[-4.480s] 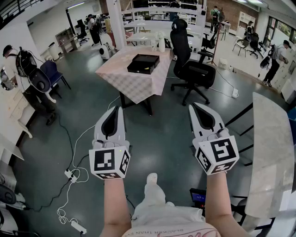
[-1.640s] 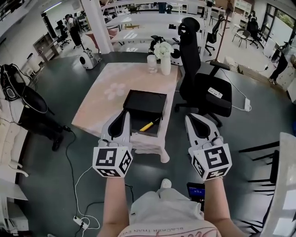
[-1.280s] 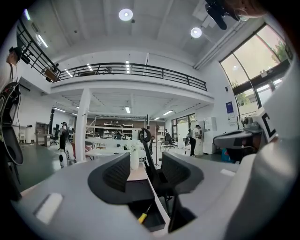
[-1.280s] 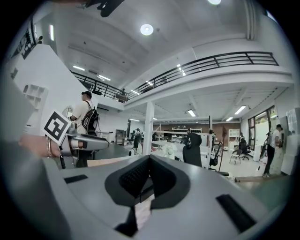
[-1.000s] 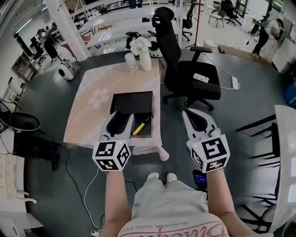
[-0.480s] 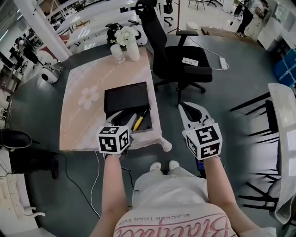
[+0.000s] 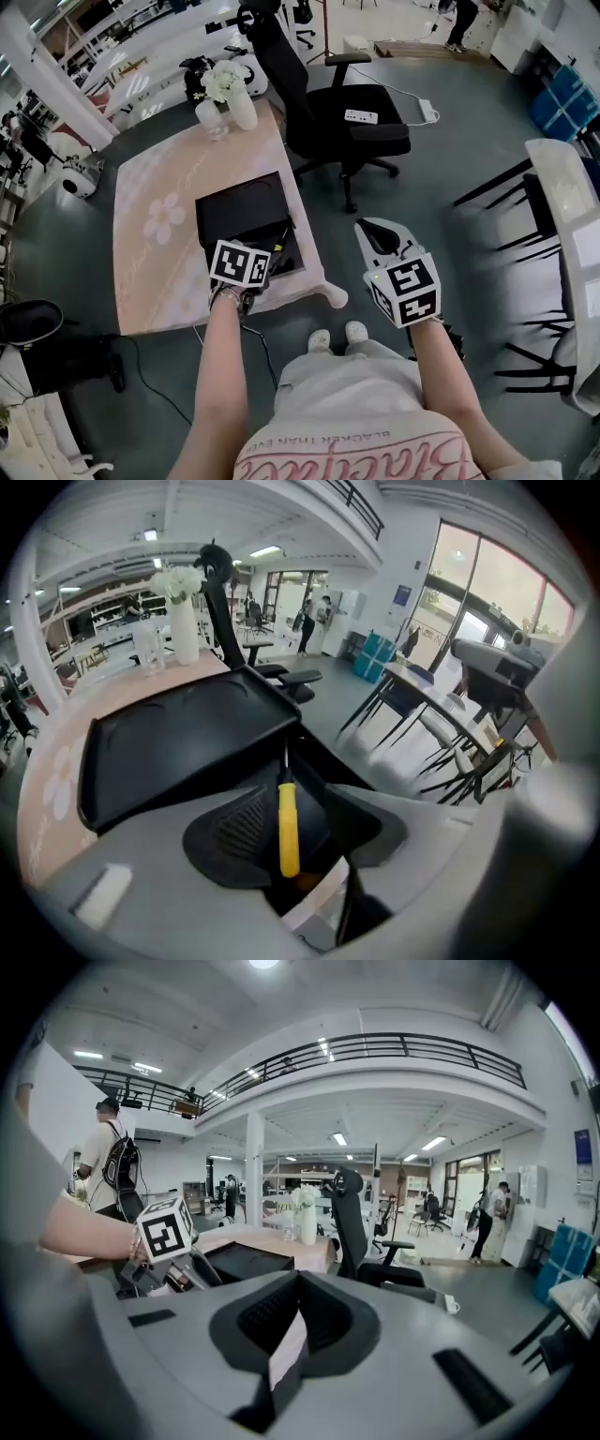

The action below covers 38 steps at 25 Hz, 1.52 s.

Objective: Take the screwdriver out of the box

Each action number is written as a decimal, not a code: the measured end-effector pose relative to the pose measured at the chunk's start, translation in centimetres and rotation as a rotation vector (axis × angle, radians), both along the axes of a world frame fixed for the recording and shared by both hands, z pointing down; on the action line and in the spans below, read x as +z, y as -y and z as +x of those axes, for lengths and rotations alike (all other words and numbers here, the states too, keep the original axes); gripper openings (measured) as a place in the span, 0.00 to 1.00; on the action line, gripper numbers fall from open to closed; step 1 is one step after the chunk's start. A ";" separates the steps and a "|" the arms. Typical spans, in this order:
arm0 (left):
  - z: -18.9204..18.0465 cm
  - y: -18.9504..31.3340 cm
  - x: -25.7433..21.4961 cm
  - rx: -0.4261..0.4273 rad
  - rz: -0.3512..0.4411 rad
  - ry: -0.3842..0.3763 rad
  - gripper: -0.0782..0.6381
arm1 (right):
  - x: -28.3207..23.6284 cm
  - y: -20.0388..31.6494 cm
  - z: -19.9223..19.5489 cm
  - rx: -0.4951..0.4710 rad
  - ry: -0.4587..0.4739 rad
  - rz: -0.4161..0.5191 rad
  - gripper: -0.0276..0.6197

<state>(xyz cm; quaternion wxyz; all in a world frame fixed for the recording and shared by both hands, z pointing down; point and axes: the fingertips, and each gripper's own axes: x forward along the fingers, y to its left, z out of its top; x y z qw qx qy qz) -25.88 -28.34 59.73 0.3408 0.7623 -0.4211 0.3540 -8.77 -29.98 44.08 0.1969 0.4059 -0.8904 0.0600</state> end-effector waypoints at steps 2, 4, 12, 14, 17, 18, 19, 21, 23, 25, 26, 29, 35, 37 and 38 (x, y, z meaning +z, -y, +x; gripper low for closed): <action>0.0 0.0 1.6 0.020 -0.054 0.011 0.39 | 0.3 0.0 0.3 0.014 -0.004 -0.009 0.05; 0.0 0.3 2.5 0.040 -0.087 0.027 0.39 | 0.5 0.0 0.6 0.024 -0.009 -0.014 0.05; 0.5 1.2 5.0 0.119 -0.173 0.114 0.36 | 0.9 0.2 1.1 0.053 -0.026 -0.025 0.05; 0.3 1.4 5.6 0.116 -0.185 0.140 0.36 | 1.0 0.2 1.1 0.054 -0.035 -0.023 0.05; 0.1 1.6 6.2 0.118 -0.188 0.178 0.35 | 1.0 0.3 1.6 0.064 -0.041 -0.021 0.05; 0.1 1.6 6.2 0.119 -0.185 0.187 0.34 | 1.0 0.3 1.7 0.069 -0.041 -0.021 0.05; 0.0 1.6 6.2 0.122 -0.180 0.192 0.33 | 1.0 0.4 1.9 0.072 -0.041 -0.022 0.05; 0.1 1.5 6.1 0.133 -0.169 0.198 0.32 | 0.9 0.5 2.0 0.075 -0.041 -0.021 0.05; 0.1 1.5 6.1 0.147 -0.167 0.196 0.23 | 0.8 0.7 2.0 0.071 -0.039 -0.019 0.05; 0.2 1.5 6.1 0.156 -0.173 0.188 0.22 | 0.8 0.8 1.8 0.063 -0.039 -0.017 0.05; 0.2 1.4 6.0 0.162 -0.176 0.184 0.22 | 0.7 0.8 1.6 0.058 -0.039 -0.016 0.05; 0.1 0.9 6.0 0.184 -0.178 0.183 0.22 | 0.6 0.8 1.3 0.045 -0.041 -0.010 0.05; -0.4 0.2 5.4 0.185 -0.129 0.214 0.22 | 0.3 1.0 0.6 0.024 -0.032 -0.001 0.05; -0.4 0.1 4.7 0.197 -0.101 0.226 0.22 | 0.1 0.9 0.1 0.012 -0.026 0.004 0.05; -0.4 0.1 4.3 0.203 -0.086 0.230 0.22 | 0.0 0.9 -0.1 0.006 -0.024 0.007 0.05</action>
